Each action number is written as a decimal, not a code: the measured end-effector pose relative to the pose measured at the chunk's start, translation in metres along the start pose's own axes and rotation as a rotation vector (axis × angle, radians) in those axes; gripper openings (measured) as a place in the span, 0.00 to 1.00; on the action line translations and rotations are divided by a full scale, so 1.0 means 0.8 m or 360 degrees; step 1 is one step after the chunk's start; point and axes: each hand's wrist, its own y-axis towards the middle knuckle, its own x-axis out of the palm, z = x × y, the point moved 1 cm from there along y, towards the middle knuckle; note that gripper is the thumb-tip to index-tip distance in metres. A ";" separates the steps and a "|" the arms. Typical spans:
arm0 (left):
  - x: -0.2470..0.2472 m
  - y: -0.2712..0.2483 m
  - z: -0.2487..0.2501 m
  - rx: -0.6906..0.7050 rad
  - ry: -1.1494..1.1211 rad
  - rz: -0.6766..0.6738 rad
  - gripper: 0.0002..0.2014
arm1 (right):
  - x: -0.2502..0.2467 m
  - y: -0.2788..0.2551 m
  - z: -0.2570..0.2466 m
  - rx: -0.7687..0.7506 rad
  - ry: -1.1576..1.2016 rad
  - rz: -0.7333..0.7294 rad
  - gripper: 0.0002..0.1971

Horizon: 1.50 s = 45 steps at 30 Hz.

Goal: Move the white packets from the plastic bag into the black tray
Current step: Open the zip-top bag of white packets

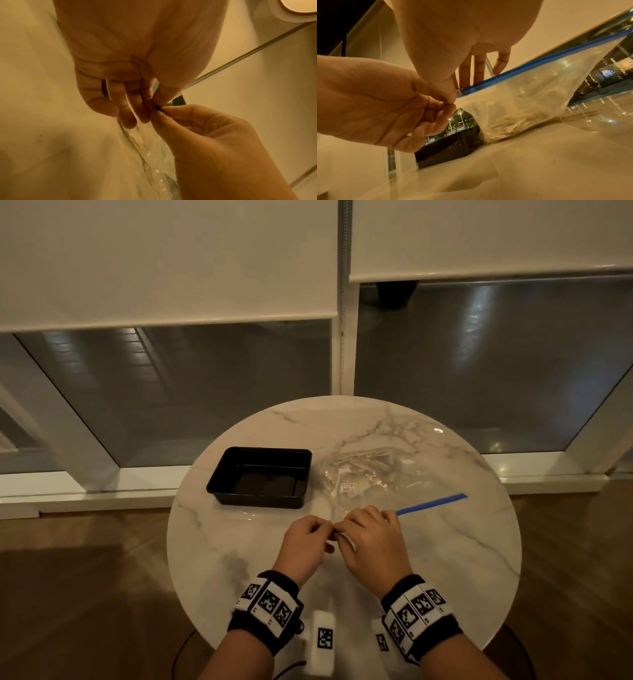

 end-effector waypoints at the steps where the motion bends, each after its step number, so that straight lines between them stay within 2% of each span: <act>1: 0.001 -0.001 0.002 0.0027 0.0021 -0.0006 0.11 | -0.003 -0.002 0.000 0.0000 -0.0005 0.0020 0.06; 5: 0.007 -0.005 0.006 0.0064 0.0085 -0.0007 0.11 | -0.018 -0.008 0.010 -0.0003 -0.0074 0.0027 0.05; 12: -0.028 -0.008 -0.003 0.0050 -0.0005 0.0184 0.10 | -0.047 -0.017 0.077 0.0137 -0.0220 0.0107 0.03; 18: -0.053 -0.002 -0.012 0.0029 0.0006 0.0315 0.10 | -0.089 -0.034 0.152 0.0481 -0.0359 0.0133 0.06; 23: -0.035 0.001 -0.015 0.0024 0.0227 0.0258 0.09 | -0.087 -0.045 0.144 0.0601 -0.0339 0.0179 0.07; 26: -0.034 -0.002 -0.013 0.0244 0.0665 0.0459 0.06 | -0.086 -0.051 0.138 0.0668 -0.0302 0.0175 0.08; 28: -0.031 -0.007 -0.010 0.0605 0.0935 0.0561 0.09 | -0.086 -0.052 0.134 0.0674 -0.0270 0.0195 0.09; 30: -0.021 -0.011 -0.007 0.0982 0.1125 0.0451 0.06 | -0.086 -0.051 0.128 0.0658 -0.0243 0.0230 0.09; 32: -0.009 -0.012 -0.009 0.1168 0.1257 0.0283 0.07 | -0.088 -0.048 0.123 0.0651 -0.0224 0.0249 0.09; 35: 0.004 -0.009 -0.009 0.1179 0.1305 0.0275 0.12 | -0.090 -0.045 0.118 0.0649 -0.0209 0.0257 0.09; 40: 0.005 -0.006 0.001 0.1284 0.1187 0.0449 0.09 | -0.094 -0.045 0.116 0.0644 -0.0211 0.0281 0.09; 43: 0.003 -0.001 0.000 0.1285 0.1236 0.0455 0.08 | -0.094 -0.043 0.114 0.0656 -0.0196 0.0291 0.09; 45: 0.003 0.001 -0.001 0.1231 0.1292 0.0428 0.12 | -0.094 -0.042 0.111 0.0666 -0.0193 0.0298 0.09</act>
